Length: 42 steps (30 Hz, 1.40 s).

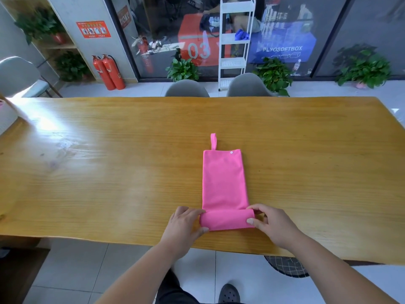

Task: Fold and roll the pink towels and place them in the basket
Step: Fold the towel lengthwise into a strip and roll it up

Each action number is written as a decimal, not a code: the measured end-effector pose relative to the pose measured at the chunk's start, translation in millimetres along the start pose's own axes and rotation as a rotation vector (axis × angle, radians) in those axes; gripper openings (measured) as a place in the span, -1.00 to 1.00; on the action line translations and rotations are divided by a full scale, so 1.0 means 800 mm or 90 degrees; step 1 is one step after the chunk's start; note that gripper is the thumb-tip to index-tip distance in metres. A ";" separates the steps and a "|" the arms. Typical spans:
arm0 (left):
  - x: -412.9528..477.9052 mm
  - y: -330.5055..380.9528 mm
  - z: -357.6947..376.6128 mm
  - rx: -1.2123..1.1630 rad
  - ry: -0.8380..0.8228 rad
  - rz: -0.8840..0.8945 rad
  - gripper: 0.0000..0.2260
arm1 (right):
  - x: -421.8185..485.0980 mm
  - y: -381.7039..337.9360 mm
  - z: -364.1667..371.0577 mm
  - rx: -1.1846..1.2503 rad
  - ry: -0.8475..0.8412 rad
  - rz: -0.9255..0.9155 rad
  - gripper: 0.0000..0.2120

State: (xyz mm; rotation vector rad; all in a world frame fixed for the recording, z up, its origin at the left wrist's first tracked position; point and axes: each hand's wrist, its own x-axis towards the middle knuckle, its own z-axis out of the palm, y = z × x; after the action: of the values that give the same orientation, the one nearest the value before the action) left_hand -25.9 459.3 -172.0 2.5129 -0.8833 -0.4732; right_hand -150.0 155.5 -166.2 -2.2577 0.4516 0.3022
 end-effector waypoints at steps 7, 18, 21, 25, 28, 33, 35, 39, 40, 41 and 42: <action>0.043 0.002 -0.028 0.077 -0.053 -0.024 -0.48 | 0.014 -0.023 -0.012 -0.133 0.115 -0.031 -0.67; 0.044 0.014 0.002 0.183 0.188 0.086 -0.64 | 0.013 -0.036 0.013 -0.291 0.147 -0.103 -0.62; 0.037 0.014 -0.003 0.203 0.107 0.066 -0.46 | 0.016 -0.044 0.005 -0.329 0.099 -0.067 -0.51; 0.037 0.013 -0.003 0.215 0.054 0.040 -0.35 | 0.024 -0.049 0.009 -0.350 0.085 -0.061 -0.54; 0.036 0.023 0.000 0.265 0.059 0.020 -0.35 | 0.022 -0.043 0.011 -0.347 0.089 -0.061 -0.49; 0.057 0.040 -0.003 0.281 0.089 -0.003 -0.53 | 0.031 -0.047 -0.003 -0.330 0.106 -0.086 -0.43; 0.063 0.039 -0.007 0.296 0.080 0.011 -0.57 | 0.032 -0.053 -0.006 -0.291 0.097 -0.081 -0.45; 0.054 0.030 -0.005 0.243 0.066 0.027 -0.57 | 0.022 -0.044 -0.010 -0.238 0.060 -0.075 -0.48; 0.051 0.027 -0.005 0.211 0.054 0.025 -0.56 | 0.020 -0.039 -0.012 -0.218 0.048 -0.070 -0.48; 0.048 0.023 -0.008 0.178 0.035 0.021 -0.55 | 0.018 -0.034 -0.015 -0.195 0.033 -0.061 -0.48; 0.047 0.019 -0.012 0.148 0.008 0.019 -0.54 | 0.016 -0.029 -0.018 -0.173 0.014 -0.051 -0.48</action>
State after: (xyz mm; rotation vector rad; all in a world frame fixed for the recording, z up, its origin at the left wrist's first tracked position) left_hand -1.8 426.8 -162.4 2.7030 -1.0222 -0.3624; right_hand -127.4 156.3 -145.7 -2.5393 0.3464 0.3138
